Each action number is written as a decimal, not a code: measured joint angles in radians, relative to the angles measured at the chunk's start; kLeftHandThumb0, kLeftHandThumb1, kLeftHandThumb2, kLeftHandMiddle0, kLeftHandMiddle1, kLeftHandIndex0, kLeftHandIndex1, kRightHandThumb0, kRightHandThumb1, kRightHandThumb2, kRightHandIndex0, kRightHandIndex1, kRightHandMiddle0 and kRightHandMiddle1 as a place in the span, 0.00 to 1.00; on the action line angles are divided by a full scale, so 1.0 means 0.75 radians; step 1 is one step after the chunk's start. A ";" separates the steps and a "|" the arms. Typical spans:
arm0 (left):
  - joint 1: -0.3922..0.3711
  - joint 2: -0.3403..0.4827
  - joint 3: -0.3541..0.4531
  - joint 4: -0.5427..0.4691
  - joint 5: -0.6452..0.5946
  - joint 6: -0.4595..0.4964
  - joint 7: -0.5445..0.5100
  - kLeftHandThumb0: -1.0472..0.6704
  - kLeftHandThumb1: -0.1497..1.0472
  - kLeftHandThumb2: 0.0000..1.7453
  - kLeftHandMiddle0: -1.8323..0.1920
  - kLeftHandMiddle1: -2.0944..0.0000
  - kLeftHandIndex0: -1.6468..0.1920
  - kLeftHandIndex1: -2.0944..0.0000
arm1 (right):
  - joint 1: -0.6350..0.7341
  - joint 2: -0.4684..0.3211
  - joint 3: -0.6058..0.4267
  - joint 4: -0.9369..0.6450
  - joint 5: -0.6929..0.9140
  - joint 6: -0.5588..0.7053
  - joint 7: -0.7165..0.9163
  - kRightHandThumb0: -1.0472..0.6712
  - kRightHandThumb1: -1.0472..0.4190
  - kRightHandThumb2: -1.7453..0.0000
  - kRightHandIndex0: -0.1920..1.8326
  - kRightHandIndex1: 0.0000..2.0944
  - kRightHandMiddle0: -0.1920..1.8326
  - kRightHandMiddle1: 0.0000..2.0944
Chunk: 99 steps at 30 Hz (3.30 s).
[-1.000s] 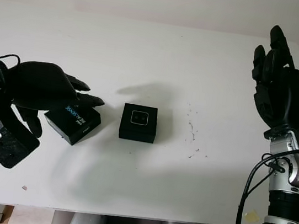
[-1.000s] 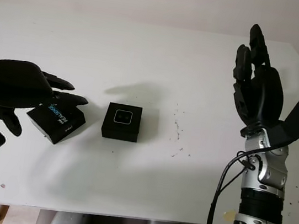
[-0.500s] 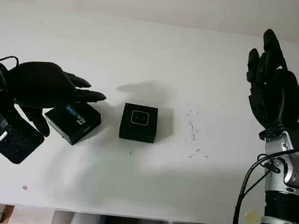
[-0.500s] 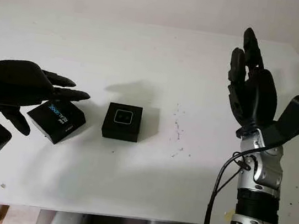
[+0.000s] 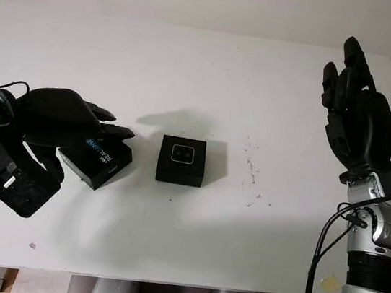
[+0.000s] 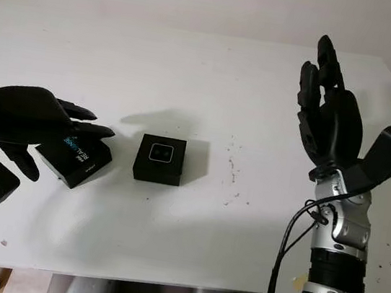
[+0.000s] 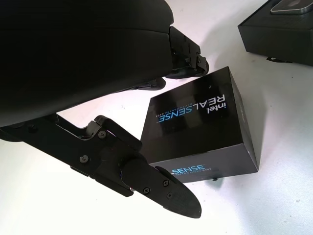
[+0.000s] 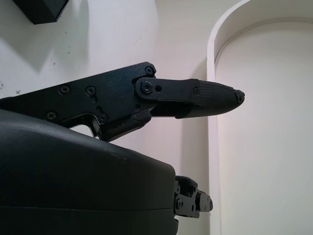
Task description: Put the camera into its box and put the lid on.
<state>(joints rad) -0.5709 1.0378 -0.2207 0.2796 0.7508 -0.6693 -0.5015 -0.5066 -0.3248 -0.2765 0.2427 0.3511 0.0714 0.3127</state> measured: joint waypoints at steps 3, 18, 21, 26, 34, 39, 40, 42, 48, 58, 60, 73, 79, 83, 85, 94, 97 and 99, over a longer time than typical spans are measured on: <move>0.000 -0.002 -0.003 0.017 -0.013 -0.009 0.002 0.26 0.76 0.03 0.73 0.96 0.76 0.95 | 0.000 0.000 0.000 -0.005 0.000 0.005 0.000 0.17 0.00 0.75 0.04 0.03 0.05 0.03; -0.009 -0.033 -0.010 0.197 0.042 -0.175 0.366 0.38 0.83 0.03 0.76 0.33 0.67 0.59 | 0.005 0.006 0.001 -0.036 -0.007 0.000 0.002 0.18 0.00 0.75 0.05 0.03 0.06 0.03; -0.018 -0.038 -0.017 0.225 0.043 -0.199 0.407 0.43 0.85 0.03 0.77 0.12 0.68 0.47 | 0.007 0.006 0.001 -0.038 -0.008 -0.008 0.004 0.18 0.00 0.75 0.05 0.03 0.06 0.03; -0.029 -0.043 -0.024 0.245 0.042 -0.206 0.419 0.46 0.88 0.03 0.72 0.00 0.69 0.31 | 0.022 0.006 0.001 -0.057 -0.010 -0.010 0.004 0.18 0.00 0.75 0.05 0.03 0.07 0.03; 0.032 -0.078 0.007 0.081 -0.099 0.092 0.184 0.50 0.92 0.03 0.75 0.02 0.69 0.44 | 0.037 0.008 0.002 -0.059 -0.012 -0.023 0.012 0.19 0.00 0.74 0.05 0.03 0.07 0.03; 0.093 -0.127 0.055 -0.127 -0.212 0.451 -0.062 0.52 0.94 0.03 0.70 0.11 0.69 0.47 | 0.042 0.013 0.002 -0.059 -0.011 -0.025 0.017 0.19 0.00 0.75 0.05 0.03 0.07 0.03; 0.096 -0.136 0.060 -0.163 -0.234 0.509 -0.106 0.53 0.95 0.03 0.69 0.13 0.69 0.48 | 0.044 0.014 0.004 -0.059 -0.011 -0.025 0.017 0.19 0.00 0.75 0.05 0.03 0.07 0.03; 0.099 -0.160 0.068 -0.250 -0.269 0.667 -0.196 0.52 0.96 0.03 0.66 0.19 0.68 0.47 | 0.051 0.018 0.015 -0.063 -0.013 -0.025 0.020 0.18 0.00 0.74 0.05 0.03 0.07 0.03; 0.067 -0.252 0.108 -0.481 -0.339 1.098 -0.354 0.54 0.96 0.03 0.63 0.23 0.69 0.45 | 0.090 0.056 0.051 -0.075 -0.014 -0.025 0.017 0.19 0.00 0.76 0.05 0.03 0.08 0.03; -0.120 -0.359 0.048 -0.643 -0.328 1.469 -0.479 0.52 0.95 0.03 0.62 0.22 0.70 0.36 | 0.132 0.122 0.100 -0.091 -0.020 -0.026 0.013 0.20 0.00 0.78 0.05 0.02 0.07 0.03; -0.151 -0.380 0.025 -0.644 -0.313 1.515 -0.479 0.51 0.95 0.03 0.63 0.23 0.71 0.36 | 0.143 0.144 0.104 -0.099 -0.023 -0.026 -0.007 0.20 0.00 0.78 0.05 0.03 0.08 0.03; -0.290 -0.492 -0.115 -0.475 -0.236 1.542 -0.403 0.53 0.97 0.03 0.60 0.11 0.73 0.30 | 0.166 0.236 0.134 -0.176 -0.099 -0.133 -0.120 0.18 0.00 0.75 0.00 0.01 0.03 0.01; -0.302 -0.502 -0.127 -0.375 -0.204 1.480 -0.343 0.53 0.96 0.03 0.58 0.14 0.71 0.31 | 0.166 0.236 0.156 -0.205 -0.140 -0.177 -0.127 0.17 0.00 0.74 0.00 0.01 0.03 0.01; -0.302 -0.505 -0.135 -0.326 -0.192 1.405 -0.310 0.53 0.95 0.03 0.58 0.17 0.71 0.33 | 0.167 0.243 0.162 -0.213 -0.140 -0.179 -0.124 0.17 0.00 0.76 0.01 0.02 0.03 0.02; -0.302 -0.515 -0.140 -0.315 -0.177 1.400 -0.303 0.52 0.95 0.03 0.61 0.19 0.71 0.34 | 0.167 0.246 0.165 -0.214 -0.140 -0.179 -0.124 0.17 0.00 0.77 0.01 0.02 0.04 0.02; -0.337 -0.597 -0.130 -0.271 -0.252 1.480 -0.331 0.53 0.96 0.03 0.62 0.15 0.72 0.34 | 0.167 0.248 0.168 -0.214 -0.140 -0.201 -0.118 0.17 0.00 0.78 0.01 0.02 0.04 0.03; -0.354 -0.609 -0.121 -0.255 -0.289 1.493 -0.334 0.52 0.96 0.03 0.64 0.16 0.71 0.31 | 0.167 0.248 0.169 -0.214 -0.147 -0.202 -0.123 0.17 0.00 0.78 0.01 0.02 0.04 0.03; -0.362 -0.612 -0.115 -0.242 -0.310 1.504 -0.333 0.52 0.96 0.03 0.64 0.17 0.72 0.29 | 0.167 0.249 0.174 -0.214 -0.155 -0.204 -0.128 0.17 0.00 0.78 0.01 0.02 0.04 0.03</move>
<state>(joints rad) -0.8425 0.5785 -0.3071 0.0984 0.5183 0.4585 -0.7515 -0.3810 -0.1383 -0.1463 0.0821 0.2352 -0.0817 0.2166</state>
